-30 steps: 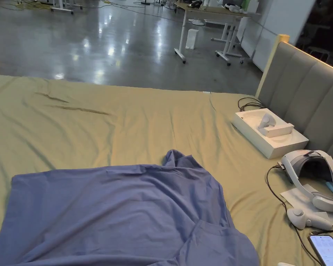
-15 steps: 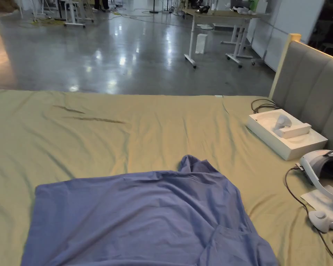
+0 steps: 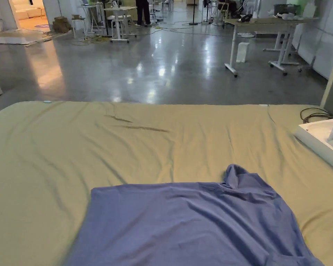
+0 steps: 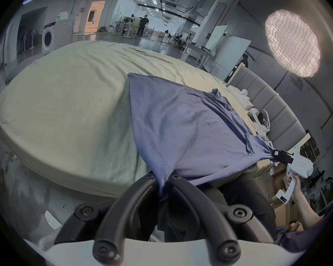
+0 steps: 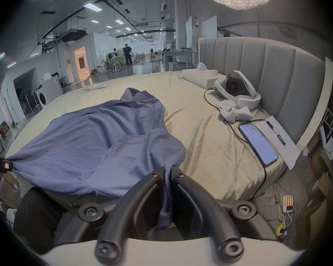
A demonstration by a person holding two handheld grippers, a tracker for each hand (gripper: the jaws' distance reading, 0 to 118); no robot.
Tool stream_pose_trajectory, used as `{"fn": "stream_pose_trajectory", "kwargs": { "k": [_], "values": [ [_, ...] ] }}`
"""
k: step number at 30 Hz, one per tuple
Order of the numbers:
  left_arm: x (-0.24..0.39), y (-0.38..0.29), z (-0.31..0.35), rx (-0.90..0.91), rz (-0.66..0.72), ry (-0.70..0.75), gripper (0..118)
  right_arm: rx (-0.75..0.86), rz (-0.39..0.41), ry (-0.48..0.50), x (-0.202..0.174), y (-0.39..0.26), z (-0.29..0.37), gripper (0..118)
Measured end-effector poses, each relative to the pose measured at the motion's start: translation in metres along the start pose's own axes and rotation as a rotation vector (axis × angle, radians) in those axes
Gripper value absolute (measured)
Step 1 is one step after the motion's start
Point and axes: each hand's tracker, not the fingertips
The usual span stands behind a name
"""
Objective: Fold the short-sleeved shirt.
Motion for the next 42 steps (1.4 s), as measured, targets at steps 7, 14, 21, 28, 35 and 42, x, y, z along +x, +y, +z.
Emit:
{"fn": "stream_pose_trajectory", "kwargs": {
  "k": [7, 14, 21, 28, 35, 42],
  "values": [
    [-0.014, 0.057, -0.040, -0.025, 0.059, -0.039, 7, 0.025, -0.006, 0.036, -0.007, 0.066, -0.042, 6],
    [-0.053, 0.144, -0.138, -0.081, 0.267, 0.006, 7, -0.125, 0.002, 0.073, -0.037, 0.146, -0.161, 6],
    [-0.070, 0.157, -0.196, -0.030, 0.332, 0.147, 61, -0.230, 0.089, -0.024, -0.060, 0.141, -0.243, 7],
    [-0.046, 0.157, -0.108, 0.147, 0.152, 0.088, 97, -0.056, 0.101, 0.051, -0.031, 0.139, -0.183, 92],
    [0.072, 0.110, 0.051, 0.519, -0.397, 0.264, 97, 0.358, 0.094, 0.153, -0.031, 0.133, -0.004, 94],
    [0.146, 0.052, 0.115, 0.733, -0.470, 0.155, 89, 0.490, 0.104, 0.159, -0.086, 0.123, 0.102, 92]
  ]
}}
